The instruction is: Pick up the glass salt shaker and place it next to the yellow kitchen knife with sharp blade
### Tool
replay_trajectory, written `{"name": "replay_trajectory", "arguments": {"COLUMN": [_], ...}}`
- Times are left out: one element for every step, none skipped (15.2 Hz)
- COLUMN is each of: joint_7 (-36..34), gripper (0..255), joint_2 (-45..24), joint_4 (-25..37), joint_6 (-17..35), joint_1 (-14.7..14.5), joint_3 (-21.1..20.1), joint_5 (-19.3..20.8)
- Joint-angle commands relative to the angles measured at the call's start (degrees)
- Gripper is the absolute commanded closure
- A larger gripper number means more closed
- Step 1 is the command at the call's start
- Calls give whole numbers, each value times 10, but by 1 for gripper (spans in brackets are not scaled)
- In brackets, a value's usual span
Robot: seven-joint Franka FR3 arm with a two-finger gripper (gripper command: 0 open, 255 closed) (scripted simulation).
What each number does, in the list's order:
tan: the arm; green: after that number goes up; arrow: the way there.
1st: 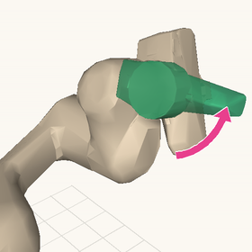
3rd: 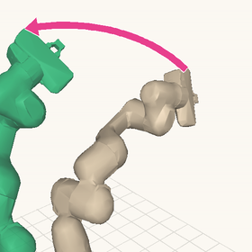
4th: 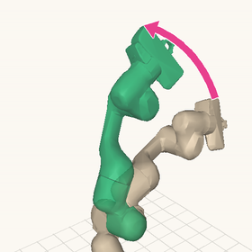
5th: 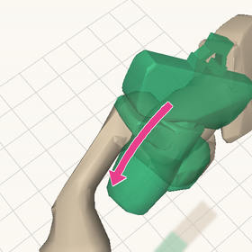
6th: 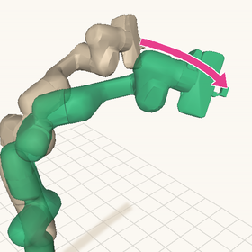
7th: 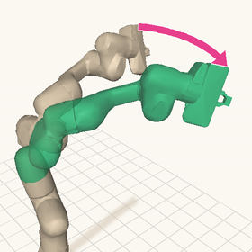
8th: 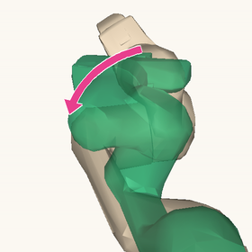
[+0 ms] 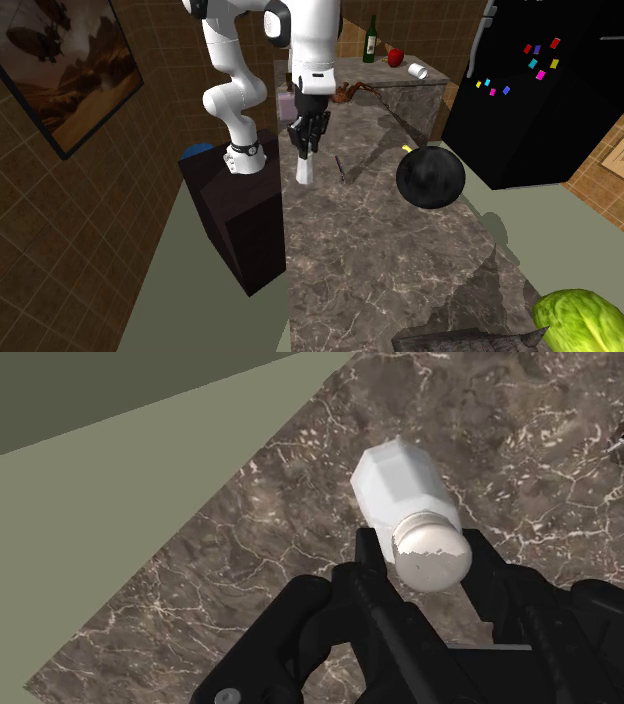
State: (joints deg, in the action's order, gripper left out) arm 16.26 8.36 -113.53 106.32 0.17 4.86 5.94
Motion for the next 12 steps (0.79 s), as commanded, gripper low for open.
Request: {"name": "replay_trajectory", "arguments": {"joint_7": [1, 1, -13, -26, -40, -54, -68, -82, -95, -109, -123, -137], "gripper": [255, 255, 255, 255, 255, 255, 255, 255, 255, 255, 255, 255], "joint_2": [0, 0, 4, 8, 10, 13, 14, 15, 16, 16, 15, 14], "joint_4": [17, 18, 11, 5, -1, -6, -11, -14, -18, -20, -22, -23], "joint_6": [-17, -19, -17, -15, -13, -12, -10, -9, -7, -6, -4, -3], "joint_1": [0, 0, -6, -12, -18, -24, -30, -36, -42, -48, -54, -60], "joint_3": [0, 0, -8, -16, -24, -32, -40, -48, -56, -65, -73, -81], "joint_5": [-1, -1, -1, -2, -3, -4, -5, -6, -8, -9, -10, -12]}}
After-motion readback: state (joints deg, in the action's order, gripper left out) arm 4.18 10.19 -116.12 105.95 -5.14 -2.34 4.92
